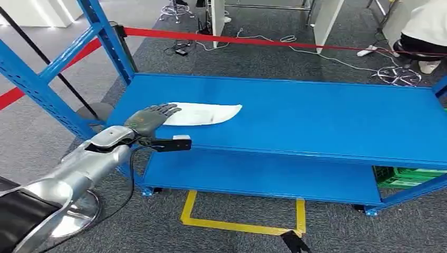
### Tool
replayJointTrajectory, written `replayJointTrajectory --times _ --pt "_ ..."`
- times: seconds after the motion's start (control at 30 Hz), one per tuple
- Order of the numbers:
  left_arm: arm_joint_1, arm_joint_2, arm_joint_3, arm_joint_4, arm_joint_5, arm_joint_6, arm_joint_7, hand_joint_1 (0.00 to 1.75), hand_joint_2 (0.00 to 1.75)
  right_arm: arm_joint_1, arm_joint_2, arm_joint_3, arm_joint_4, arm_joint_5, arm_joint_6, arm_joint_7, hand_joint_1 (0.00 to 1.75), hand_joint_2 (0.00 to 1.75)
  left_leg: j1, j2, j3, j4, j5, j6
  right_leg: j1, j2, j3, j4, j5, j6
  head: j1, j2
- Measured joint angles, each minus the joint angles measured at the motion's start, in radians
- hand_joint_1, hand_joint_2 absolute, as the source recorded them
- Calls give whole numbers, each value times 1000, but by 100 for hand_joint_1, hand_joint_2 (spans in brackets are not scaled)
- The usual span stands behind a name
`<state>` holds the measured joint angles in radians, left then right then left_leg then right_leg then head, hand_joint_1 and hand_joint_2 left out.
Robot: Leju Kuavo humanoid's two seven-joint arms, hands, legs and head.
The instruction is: Take the parts from the cabinet and place them on the table.
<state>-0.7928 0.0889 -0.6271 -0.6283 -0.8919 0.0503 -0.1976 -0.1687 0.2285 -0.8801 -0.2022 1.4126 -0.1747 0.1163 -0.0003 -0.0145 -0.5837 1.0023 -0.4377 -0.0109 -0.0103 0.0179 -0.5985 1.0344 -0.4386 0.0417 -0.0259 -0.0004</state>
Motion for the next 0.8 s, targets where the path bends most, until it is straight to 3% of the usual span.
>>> replayJointTrajectory --times 0.07,0.13,0.4,0.43,0.77,0.8 --pt "1 -16 -5 32 -6 10 6 0 175 -1 0 3 0 5 3 3 0 175 0 0 0 0 0 0 0 0 0 0 0 0 0 0" --pt "1 -51 -7 118 -50 106 27 0 175 -5 0 11 0 13 10 3 0 175 0 0 0 0 0 0 0 0 0 0 0 0 0 0" --pt "-4 -60 3 154 -61 121 37 0 175 -4 0 12 0 13 10 3 0 175 0 0 0 0 0 0 0 0 0 0 0 0 0 0" --pt "-5 -59 9 159 -56 121 39 21 175 -4 0 12 0 13 10 3 0 175 0 0 0 0 0 0 0 0 0 0 0 0 0 0" --pt "-12 -39 52 194 -64 124 49 21 175 -2 0 12 0 13 9 3 0 175 0 0 0 0 1 0 0 0 0 0 0 0 0 0" --pt "-12 -39 54 196 -64 124 49 93 175 -2 0 12 0 13 9 3 0 175 0 0 0 0 1 0 0 0 0 0 0 0 0 0"
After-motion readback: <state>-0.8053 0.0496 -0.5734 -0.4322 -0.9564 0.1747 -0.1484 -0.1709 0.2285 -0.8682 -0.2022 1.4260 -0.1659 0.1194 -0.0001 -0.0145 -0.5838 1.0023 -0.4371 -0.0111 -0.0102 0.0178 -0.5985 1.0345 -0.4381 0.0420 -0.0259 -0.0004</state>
